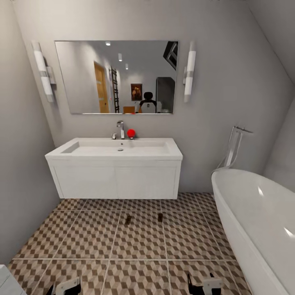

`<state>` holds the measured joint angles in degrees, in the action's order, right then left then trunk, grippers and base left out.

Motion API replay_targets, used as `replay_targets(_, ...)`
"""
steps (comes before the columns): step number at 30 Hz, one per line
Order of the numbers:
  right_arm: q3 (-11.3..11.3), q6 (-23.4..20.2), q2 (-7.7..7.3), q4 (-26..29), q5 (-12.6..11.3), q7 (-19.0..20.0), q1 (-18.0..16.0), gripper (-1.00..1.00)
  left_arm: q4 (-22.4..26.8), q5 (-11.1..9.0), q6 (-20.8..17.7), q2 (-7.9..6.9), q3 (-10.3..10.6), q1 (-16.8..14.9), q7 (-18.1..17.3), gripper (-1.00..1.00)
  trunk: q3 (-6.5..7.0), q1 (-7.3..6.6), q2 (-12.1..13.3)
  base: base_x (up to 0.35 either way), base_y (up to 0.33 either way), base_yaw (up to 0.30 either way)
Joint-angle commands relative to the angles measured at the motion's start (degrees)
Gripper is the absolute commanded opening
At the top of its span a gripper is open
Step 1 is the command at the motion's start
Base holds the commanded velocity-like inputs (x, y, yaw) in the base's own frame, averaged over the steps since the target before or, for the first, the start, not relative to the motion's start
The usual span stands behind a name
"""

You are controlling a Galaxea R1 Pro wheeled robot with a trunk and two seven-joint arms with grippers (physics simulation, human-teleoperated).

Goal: Take the four mousetraps from the cabinet in the bathroom and place them on the bathroom floor. Make sure all four end up on the same floor surface, and ensure that at least two of them are either under or directly next to the same bathroom sink.

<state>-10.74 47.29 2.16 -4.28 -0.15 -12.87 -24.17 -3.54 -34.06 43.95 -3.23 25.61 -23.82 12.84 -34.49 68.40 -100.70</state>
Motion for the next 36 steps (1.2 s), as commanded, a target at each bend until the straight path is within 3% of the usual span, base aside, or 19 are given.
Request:
replay_targets(1, -0.5, 0.2, -0.07, -0.2, 0.1, -0.4, 0.5, 1.0, -0.3, 0.1, 0.4, 0.06, 0.5, 0.3, 0.3, 1.0, 0.13, -0.23, 0.4, 0.0, 0.0, 0.0)
replay_targets(12, -0.7, -0.4, -0.41, -0.3, 0.2, -0.6, 2.8, 1.0, -1.0, 0.0, 0.5, -0.02, 0.4, 2.3, -0.2, 1.0, 2.11, -2.65, 4.8, 0.0, 0.0, 0.0)
replay_targets(22, -0.7, -8.2, -0.4, -0.2, 0.2, -0.5, 2.9, 1.0, -1.0, 0.1, 0.4, -0.1, 0.3, 3.5, -0.7, 1.0, 3.9, -4.84, 8.8, 0.0, 0.0, 0.0)
replay_targets(36, -0.7, -10.1, -0.4, -0.1, 0.4, -0.5, 2.9, 1.0, -1.0, 0.1, -0.3, 0.13, 0.4, 3.7, -0.8, 1.0, 6.41, -7.92, 14.4, 0.0, 0.0, 0.0)
